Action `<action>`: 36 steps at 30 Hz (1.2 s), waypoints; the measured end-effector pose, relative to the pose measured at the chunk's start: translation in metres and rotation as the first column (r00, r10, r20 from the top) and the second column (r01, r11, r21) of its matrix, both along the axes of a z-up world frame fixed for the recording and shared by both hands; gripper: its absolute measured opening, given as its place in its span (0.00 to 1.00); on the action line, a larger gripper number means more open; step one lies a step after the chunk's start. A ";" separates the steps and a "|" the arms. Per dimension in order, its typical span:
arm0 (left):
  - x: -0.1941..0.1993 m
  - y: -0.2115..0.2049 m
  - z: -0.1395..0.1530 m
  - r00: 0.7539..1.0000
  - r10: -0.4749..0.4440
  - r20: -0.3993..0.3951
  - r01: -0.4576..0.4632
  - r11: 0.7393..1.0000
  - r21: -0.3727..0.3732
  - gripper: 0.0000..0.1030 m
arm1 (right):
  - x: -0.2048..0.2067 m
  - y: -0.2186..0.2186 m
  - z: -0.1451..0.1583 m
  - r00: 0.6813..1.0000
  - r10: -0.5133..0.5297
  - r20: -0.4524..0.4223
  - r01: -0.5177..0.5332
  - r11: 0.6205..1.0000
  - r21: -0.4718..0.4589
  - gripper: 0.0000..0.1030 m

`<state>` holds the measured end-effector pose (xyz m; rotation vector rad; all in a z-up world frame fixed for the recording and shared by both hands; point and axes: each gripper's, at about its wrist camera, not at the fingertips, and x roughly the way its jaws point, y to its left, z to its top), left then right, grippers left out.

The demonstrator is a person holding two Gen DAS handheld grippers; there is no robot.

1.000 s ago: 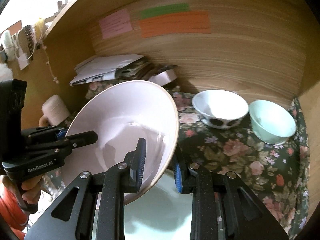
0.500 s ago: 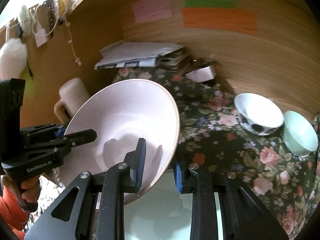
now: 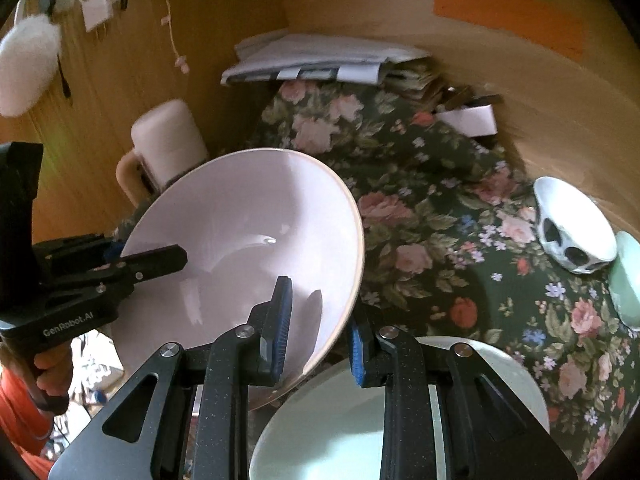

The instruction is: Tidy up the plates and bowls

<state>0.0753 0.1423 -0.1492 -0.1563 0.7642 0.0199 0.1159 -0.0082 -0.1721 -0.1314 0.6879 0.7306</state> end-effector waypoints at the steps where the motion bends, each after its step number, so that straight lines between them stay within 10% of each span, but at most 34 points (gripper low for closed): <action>1: 0.000 0.002 -0.002 1.000 0.003 -0.002 -0.003 1.000 -0.002 0.23 | 0.000 0.002 -0.001 1.000 0.003 -0.005 -0.003 1.000 -0.005 0.22; 30: 0.004 0.022 -0.021 0.998 0.062 -0.022 -0.062 0.998 0.002 0.23 | 0.005 0.010 -0.016 0.998 -0.010 -0.068 0.010 1.000 0.000 0.27; 36: -0.001 0.018 0.005 0.994 0.089 0.058 -0.092 0.995 0.042 0.47 | -0.005 -0.013 0.011 0.998 -0.050 0.023 0.049 0.996 0.076 0.42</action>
